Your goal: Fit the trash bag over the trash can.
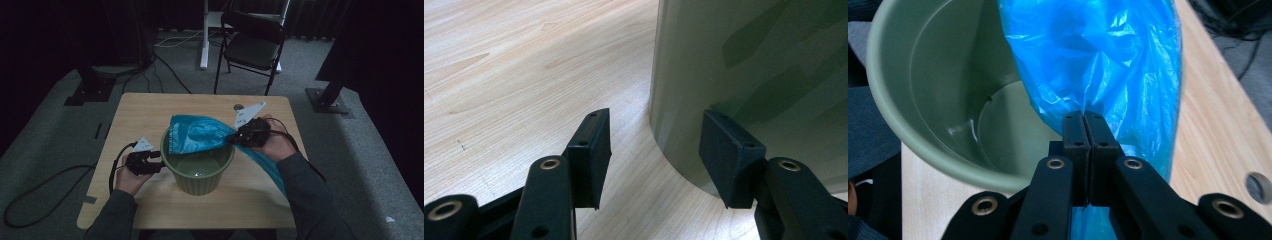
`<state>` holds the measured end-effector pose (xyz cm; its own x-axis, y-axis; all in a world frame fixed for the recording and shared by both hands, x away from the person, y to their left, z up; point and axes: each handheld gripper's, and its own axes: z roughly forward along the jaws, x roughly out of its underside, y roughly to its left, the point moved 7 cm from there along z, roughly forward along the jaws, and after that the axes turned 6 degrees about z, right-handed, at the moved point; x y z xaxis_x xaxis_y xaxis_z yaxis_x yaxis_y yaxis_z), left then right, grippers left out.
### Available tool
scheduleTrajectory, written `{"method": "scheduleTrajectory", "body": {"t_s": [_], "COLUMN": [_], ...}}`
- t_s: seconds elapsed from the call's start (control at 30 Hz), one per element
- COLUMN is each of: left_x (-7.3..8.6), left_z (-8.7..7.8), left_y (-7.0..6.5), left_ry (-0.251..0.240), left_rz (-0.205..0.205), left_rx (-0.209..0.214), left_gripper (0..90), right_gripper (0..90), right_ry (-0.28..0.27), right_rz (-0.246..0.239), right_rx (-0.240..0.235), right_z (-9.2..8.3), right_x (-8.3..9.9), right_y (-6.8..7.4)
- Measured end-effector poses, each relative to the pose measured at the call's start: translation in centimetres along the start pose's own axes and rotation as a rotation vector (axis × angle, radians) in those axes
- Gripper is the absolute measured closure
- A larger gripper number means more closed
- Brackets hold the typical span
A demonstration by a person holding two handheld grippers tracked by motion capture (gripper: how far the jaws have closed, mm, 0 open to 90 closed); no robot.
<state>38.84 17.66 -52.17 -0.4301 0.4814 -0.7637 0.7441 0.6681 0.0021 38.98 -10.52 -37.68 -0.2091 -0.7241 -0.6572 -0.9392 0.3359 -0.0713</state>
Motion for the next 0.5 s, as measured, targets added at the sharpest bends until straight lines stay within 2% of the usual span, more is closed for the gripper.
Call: {"method": "scheduleTrajectory", "body": {"t_s": [0.23,0.47,0.5], "left_x": [0.0,-0.1,-0.1], "left_z": [-0.1,-0.1,-0.1], "left_y": [0.0,0.0,0.0], "left_ry": [-0.003,-0.005,-0.007], "left_rz": [0.002,0.002,0.002], "left_rx": [0.001,0.001,-0.001], "left_gripper": [46.3,46.3,46.3], "right_gripper": [89.2,89.2,89.1], "right_ry": [0.046,0.085,0.094], "right_rz": [-0.022,-0.015,-0.019], "right_rx": [-0.043,-0.066,-0.075], "right_z": [2.7,4.6,5.3], "right_x": [-0.8,-0.8,-1.0], "right_y": [0.8,1.0,1.2]}}
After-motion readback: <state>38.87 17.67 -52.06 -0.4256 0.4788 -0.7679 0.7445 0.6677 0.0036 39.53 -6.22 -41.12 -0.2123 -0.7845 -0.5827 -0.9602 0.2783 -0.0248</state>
